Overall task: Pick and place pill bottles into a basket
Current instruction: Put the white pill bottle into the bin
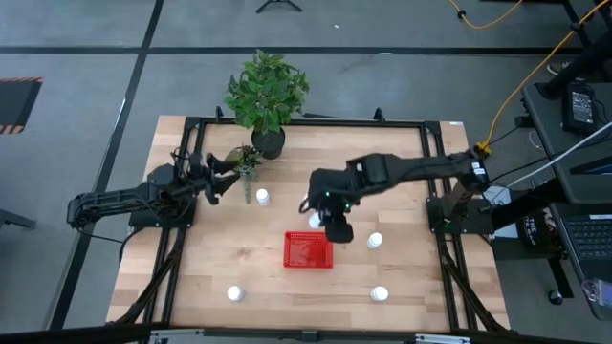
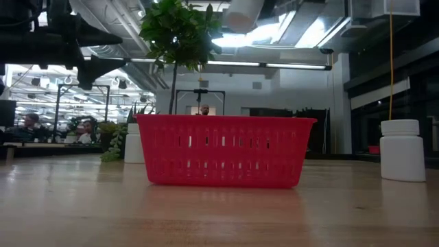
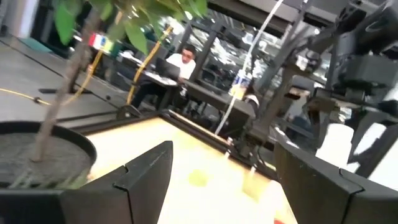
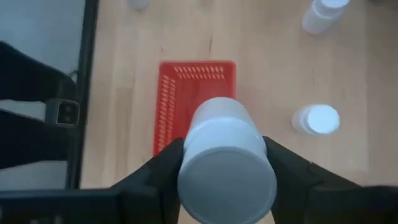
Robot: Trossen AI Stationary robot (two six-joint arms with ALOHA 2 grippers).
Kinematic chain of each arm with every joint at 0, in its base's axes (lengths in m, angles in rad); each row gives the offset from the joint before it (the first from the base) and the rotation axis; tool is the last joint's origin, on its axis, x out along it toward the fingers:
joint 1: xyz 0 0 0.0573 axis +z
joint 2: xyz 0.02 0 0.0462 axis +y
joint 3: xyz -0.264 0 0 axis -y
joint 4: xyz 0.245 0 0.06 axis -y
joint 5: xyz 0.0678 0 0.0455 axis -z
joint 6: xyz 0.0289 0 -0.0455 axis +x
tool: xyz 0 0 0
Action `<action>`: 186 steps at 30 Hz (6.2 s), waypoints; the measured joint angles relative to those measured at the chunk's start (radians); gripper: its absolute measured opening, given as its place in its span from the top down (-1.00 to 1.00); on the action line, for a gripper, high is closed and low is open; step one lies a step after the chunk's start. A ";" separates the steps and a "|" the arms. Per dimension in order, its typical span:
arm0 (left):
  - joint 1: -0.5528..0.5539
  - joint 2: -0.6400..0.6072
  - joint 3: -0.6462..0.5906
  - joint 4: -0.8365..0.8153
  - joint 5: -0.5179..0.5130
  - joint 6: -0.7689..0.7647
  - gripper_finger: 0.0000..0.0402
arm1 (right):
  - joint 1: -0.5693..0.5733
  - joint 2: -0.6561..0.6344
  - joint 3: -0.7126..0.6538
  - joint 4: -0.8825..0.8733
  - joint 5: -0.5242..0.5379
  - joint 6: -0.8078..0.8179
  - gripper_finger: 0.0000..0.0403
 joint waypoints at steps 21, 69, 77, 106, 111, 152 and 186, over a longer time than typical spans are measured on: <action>0.000 0.000 0.000 -0.034 0.076 0.000 -0.35 | 0.073 0.259 -0.001 0.014 0.088 0.015 0.17; 0.000 0.000 0.000 -0.130 0.177 -0.037 -0.35 | 0.082 0.286 -0.225 0.148 0.109 0.171 -0.36; 0.000 0.000 0.000 -0.132 0.181 -0.036 -0.35 | 0.077 0.276 -0.091 -0.003 0.130 0.156 -0.48; 0.000 0.000 0.000 -0.133 0.189 -0.064 -0.35 | -0.237 0.276 -0.001 0.028 0.101 0.099 -0.49; 0.000 0.000 0.000 -0.133 0.189 -0.063 -0.35 | -0.236 0.276 -0.059 0.092 0.099 0.100 -0.49; 0.000 0.000 0.000 -0.133 0.177 -0.089 -0.35 | -0.221 0.277 -0.291 0.383 0.043 0.105 0.17; 0.000 0.000 0.000 -0.133 0.184 -0.034 -0.35 | 0.066 0.277 0.134 0.003 0.163 0.152 0.17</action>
